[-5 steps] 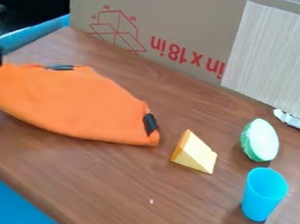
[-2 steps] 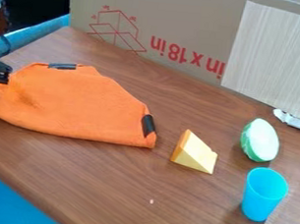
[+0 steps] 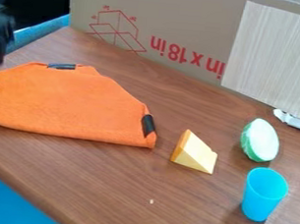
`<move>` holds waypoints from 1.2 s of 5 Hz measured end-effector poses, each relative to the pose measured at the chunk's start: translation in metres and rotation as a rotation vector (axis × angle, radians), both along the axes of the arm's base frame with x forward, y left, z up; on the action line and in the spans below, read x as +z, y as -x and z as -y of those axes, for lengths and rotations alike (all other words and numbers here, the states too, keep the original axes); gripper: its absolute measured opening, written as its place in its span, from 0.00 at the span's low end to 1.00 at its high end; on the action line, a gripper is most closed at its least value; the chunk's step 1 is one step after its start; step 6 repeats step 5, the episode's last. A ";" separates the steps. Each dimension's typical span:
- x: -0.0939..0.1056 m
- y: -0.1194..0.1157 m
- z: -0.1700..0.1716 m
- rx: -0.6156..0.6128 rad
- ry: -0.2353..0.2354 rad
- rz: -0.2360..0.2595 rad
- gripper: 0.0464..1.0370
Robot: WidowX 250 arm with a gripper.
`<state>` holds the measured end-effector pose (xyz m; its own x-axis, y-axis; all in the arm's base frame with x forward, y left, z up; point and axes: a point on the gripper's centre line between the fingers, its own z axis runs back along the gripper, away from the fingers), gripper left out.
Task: Unfold the cloth from right to left
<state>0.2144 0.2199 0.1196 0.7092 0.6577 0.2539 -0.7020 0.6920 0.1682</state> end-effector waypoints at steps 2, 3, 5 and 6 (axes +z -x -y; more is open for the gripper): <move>0.040 -0.004 0.010 -0.041 0.068 0.076 0.96; 0.039 -0.004 0.010 -0.041 0.070 0.074 0.96; 0.040 -0.004 0.010 -0.041 0.069 0.075 0.96; 0.040 -0.004 0.010 -0.041 0.069 0.075 0.96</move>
